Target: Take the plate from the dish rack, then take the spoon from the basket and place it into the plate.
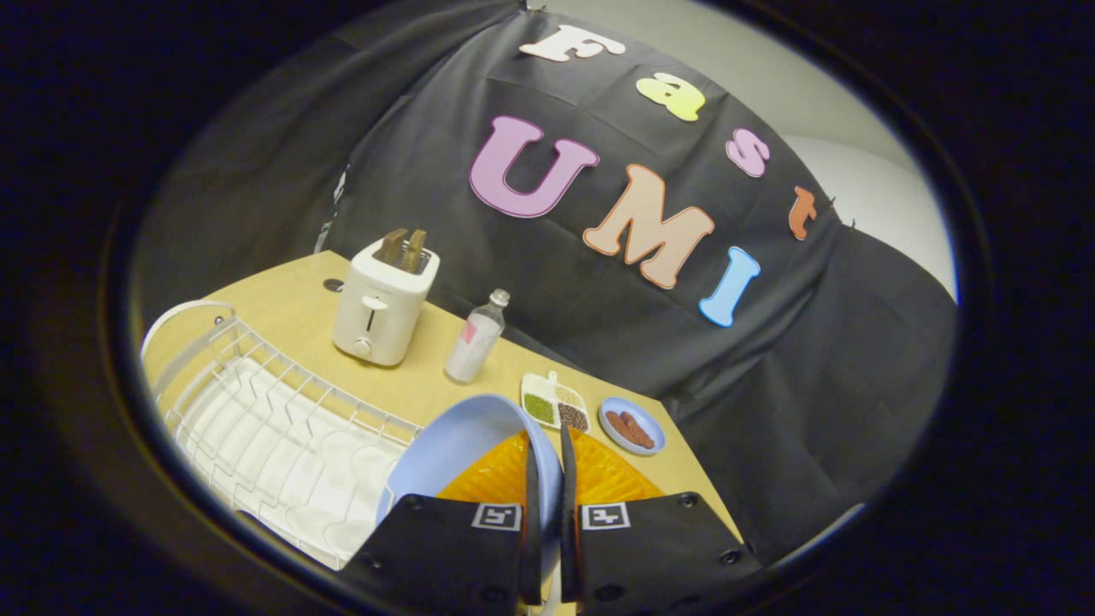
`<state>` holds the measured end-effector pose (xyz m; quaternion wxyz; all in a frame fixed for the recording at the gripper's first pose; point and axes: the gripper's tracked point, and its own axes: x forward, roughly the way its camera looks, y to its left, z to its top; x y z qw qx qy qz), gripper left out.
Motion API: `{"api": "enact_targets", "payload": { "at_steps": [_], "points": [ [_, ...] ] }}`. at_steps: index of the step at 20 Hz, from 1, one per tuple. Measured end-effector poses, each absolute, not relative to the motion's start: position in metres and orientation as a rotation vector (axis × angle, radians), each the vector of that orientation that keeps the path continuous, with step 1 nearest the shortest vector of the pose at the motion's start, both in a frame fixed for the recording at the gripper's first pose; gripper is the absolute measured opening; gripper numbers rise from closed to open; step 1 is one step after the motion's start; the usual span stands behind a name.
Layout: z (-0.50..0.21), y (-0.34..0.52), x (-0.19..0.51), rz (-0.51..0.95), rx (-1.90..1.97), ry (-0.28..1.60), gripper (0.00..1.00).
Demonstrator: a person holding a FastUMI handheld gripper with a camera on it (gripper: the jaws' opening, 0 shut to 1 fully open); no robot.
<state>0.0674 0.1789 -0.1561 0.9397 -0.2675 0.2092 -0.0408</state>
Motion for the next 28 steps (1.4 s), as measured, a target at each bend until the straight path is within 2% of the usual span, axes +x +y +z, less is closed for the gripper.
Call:
{"api": "enact_targets", "payload": {
  "at_steps": [10,18,28],
  "points": [
    [-0.152,0.189,0.075,-0.068,-0.592,0.451,0.11],
    [-0.107,0.179,0.087,-0.076,-0.545,0.382,0.11],
    [-0.074,0.111,0.067,-0.030,-0.310,0.351,0.11]
  ]
}}
